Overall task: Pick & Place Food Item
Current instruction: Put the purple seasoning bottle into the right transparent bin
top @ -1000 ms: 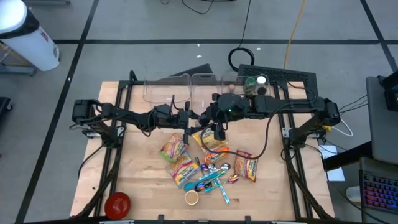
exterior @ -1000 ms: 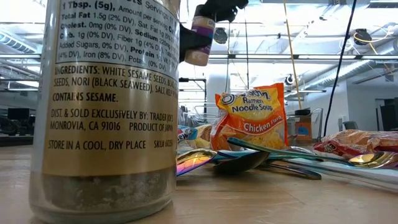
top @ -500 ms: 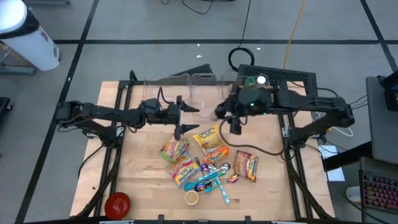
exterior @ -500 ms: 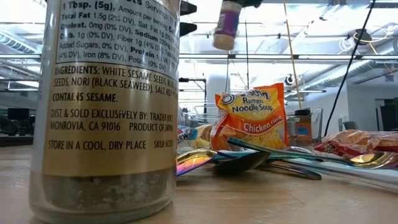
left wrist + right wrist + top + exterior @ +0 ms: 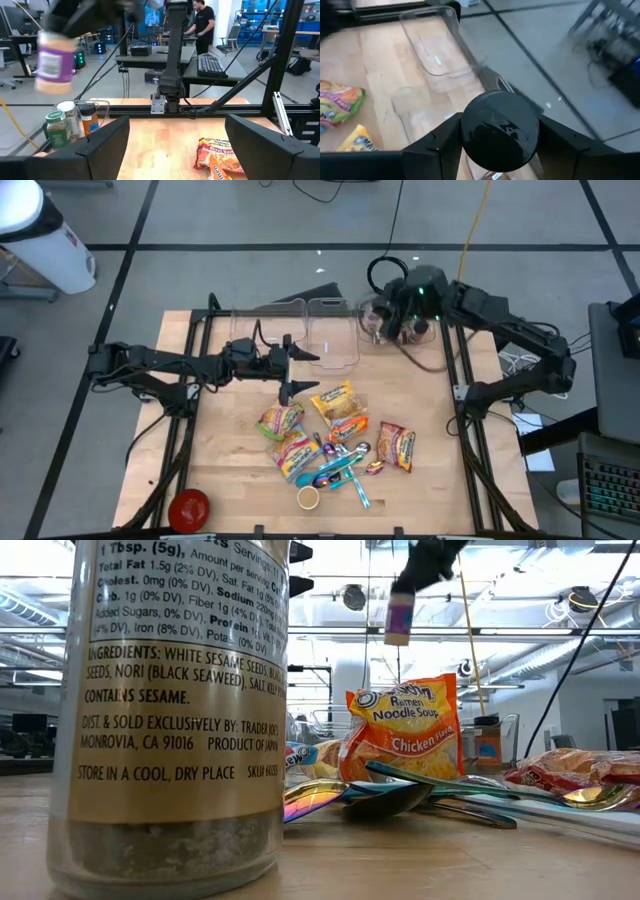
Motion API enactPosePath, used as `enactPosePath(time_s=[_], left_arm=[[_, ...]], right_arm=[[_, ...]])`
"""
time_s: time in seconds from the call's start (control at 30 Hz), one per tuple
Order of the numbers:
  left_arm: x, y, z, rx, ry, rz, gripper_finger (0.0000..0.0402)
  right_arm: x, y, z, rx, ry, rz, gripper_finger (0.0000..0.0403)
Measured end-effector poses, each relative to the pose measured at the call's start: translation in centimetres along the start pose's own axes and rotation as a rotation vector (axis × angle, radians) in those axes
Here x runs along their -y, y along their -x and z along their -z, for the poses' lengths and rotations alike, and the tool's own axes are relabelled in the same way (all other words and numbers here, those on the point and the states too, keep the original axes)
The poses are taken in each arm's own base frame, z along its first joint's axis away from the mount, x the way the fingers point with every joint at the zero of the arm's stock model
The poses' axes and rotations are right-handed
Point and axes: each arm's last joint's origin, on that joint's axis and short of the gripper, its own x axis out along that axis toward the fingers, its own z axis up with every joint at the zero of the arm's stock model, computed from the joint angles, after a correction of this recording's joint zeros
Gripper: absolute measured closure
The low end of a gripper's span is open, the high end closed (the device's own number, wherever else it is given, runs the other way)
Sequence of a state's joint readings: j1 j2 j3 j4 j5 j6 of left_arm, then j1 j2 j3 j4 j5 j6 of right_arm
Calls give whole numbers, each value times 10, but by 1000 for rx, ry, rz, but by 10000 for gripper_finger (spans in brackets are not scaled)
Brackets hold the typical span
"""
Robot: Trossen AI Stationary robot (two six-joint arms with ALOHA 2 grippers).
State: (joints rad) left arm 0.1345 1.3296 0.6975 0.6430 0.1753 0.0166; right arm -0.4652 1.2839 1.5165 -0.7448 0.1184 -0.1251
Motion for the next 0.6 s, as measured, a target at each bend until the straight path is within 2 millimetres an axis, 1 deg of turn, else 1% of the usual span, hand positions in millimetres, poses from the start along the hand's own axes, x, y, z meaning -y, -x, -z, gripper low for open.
enactPosePath(time_s=[0.17,0.23,0.33,0.47,0.6], left_arm=[[0,0,0,-4,0,0,64],[0,0,1,-6,1,0,64],[0,0,1,-6,1,0,64],[0,0,1,-6,0,-1,64],[0,0,1,-6,0,-1,64]], right_arm=[[37,-30,20,-68,-93,4,208],[50,-42,31,-102,-113,41,208],[66,-65,52,-148,-156,61,208],[78,-92,78,-176,-200,39,208],[81,-116,99,-222,-219,25,208]])
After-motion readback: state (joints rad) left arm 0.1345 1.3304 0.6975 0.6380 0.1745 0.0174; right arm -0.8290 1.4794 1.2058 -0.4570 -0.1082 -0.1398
